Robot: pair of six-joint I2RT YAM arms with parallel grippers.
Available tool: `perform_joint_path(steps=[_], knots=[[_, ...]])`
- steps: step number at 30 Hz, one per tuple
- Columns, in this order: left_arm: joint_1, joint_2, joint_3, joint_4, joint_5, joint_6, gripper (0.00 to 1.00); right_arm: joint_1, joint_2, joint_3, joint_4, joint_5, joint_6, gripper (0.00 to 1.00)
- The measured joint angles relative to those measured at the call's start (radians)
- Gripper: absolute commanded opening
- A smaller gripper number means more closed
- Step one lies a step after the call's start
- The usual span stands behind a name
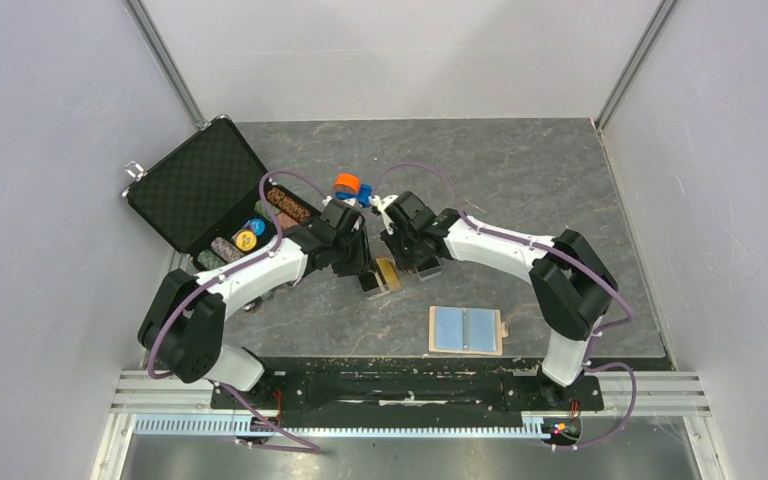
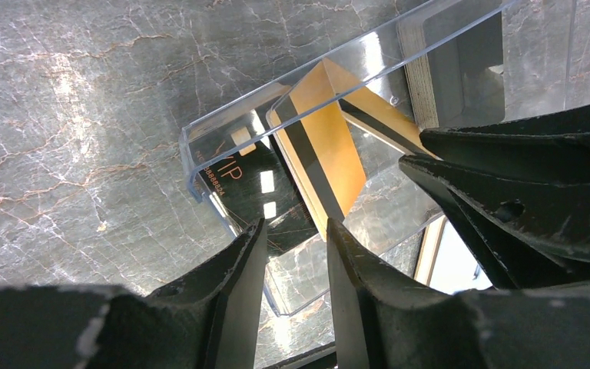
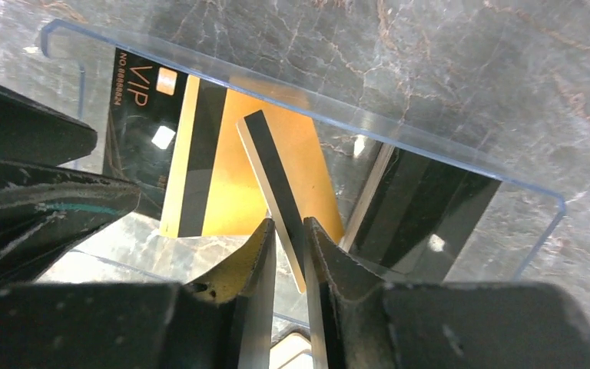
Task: Put the credit cards into the card holder
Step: Pick up the credit card from the storage box.
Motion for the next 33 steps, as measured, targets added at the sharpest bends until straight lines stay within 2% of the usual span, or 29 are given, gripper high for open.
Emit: perform_joint_path(steps=[6,9,19,24,27,30,33], knots=[[-0.005,0.000,0.000,0.000,0.000,0.000,0.45,0.036,0.065,0.047,-0.035,0.143,-0.057,0.19],[-0.005,0.000,0.000,-0.002,0.001,0.000,0.45,0.032,0.111,0.047,-0.051,0.159,-0.071,0.01],[-0.005,-0.077,0.000,-0.035,0.002,0.000,0.45,0.032,0.100,0.047,-0.067,0.147,-0.077,0.00],[-0.005,-0.171,-0.007,-0.061,0.015,0.000,0.45,0.032,-0.011,0.047,-0.076,0.114,-0.025,0.00],[-0.006,-0.247,-0.035,-0.070,0.048,-0.004,0.50,0.031,-0.119,0.026,-0.034,0.091,0.021,0.00],[-0.011,-0.330,-0.089,-0.067,0.088,-0.029,0.55,0.018,-0.252,-0.047,0.021,0.052,0.074,0.00],[-0.028,-0.412,-0.169,-0.026,0.144,-0.079,0.58,0.003,-0.391,-0.188,0.084,0.000,0.138,0.00]])
